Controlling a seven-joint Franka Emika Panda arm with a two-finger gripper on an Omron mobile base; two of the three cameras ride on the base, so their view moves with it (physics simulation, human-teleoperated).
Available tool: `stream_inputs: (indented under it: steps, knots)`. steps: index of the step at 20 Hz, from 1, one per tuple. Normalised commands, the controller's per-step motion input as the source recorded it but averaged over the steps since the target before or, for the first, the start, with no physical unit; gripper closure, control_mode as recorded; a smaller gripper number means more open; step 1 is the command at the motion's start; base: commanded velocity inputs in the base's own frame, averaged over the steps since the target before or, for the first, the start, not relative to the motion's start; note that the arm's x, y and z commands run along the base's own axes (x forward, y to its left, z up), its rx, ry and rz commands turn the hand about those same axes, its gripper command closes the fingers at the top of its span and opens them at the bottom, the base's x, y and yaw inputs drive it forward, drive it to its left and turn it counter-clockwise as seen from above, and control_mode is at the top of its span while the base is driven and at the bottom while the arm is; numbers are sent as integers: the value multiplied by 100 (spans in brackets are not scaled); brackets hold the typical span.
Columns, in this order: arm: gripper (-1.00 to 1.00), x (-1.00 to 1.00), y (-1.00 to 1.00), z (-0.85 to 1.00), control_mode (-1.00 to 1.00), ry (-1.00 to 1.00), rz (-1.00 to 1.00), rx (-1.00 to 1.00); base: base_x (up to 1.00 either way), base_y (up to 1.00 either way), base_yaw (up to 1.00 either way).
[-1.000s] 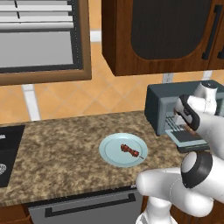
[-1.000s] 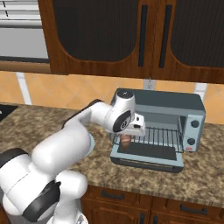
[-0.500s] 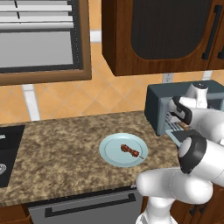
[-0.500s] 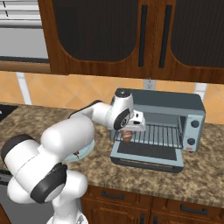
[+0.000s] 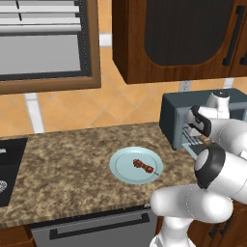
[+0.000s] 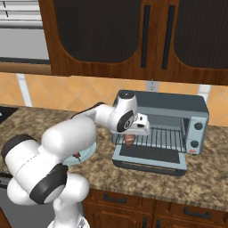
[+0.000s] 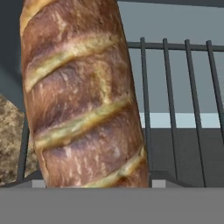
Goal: Pick up the kebab skewer and baguette bread, and place them inside the toaster oven. Close the toaster oven door and start by setting the timer.
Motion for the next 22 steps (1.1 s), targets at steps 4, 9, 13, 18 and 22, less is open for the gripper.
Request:
stream_inputs:
  steps: [4,9,13,18,22]
  knots:
    - [100,-50,-2,-28,-100,-3,-2,-5,0,0,0]
    - [-100,-29,-10,-4,-100,0,-4,-2,0,0,0]
    - [-100,0,-2,15,-100,0,-1,0,0,0,0]
    - [-100,6,0,47,-100,0,0,0,0,0,0]
    - [-100,0,0,31,-100,0,0,0,0,0,0]
